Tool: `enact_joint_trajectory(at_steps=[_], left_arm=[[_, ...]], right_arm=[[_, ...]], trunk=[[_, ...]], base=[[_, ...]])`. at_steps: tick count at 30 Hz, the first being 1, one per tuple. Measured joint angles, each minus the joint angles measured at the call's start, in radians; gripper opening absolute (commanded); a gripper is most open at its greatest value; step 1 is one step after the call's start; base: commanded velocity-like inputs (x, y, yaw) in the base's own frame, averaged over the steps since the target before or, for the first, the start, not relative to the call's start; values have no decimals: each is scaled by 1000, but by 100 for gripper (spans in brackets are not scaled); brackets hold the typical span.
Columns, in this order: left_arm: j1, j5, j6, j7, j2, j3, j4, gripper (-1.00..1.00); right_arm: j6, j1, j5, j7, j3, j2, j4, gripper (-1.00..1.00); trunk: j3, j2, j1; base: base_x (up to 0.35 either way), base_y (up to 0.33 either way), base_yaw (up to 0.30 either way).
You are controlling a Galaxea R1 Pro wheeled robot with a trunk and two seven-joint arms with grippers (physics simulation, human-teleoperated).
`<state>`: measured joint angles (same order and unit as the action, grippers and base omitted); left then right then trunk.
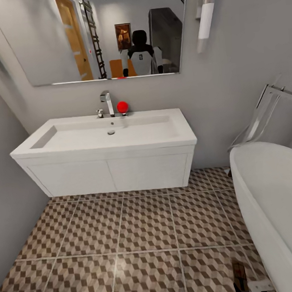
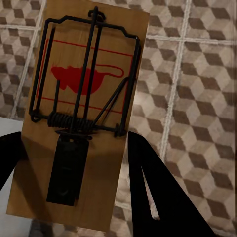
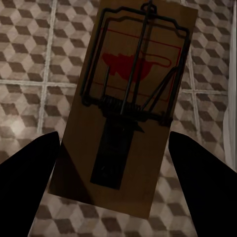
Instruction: Take the four mousetraps from the cabinet in the bathroom and place them on the bathroom floor. Make sure all four end up on the same floor surface, and ensure that at least two of them are either under or directly next to the same bathroom sink.
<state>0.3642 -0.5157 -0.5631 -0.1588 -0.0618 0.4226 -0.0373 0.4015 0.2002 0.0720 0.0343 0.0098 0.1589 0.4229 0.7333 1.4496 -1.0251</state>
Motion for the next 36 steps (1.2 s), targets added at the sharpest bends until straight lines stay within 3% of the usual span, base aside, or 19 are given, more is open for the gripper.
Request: enact_joint_trajectory(at_steps=[36], left_arm=[[0,1,2,0,1,0,-13,-100]], right_arm=[[0,0,0,0,1,0,0,-100]], trunk=[[-3,0,0]], base=[[26,0,-23]])
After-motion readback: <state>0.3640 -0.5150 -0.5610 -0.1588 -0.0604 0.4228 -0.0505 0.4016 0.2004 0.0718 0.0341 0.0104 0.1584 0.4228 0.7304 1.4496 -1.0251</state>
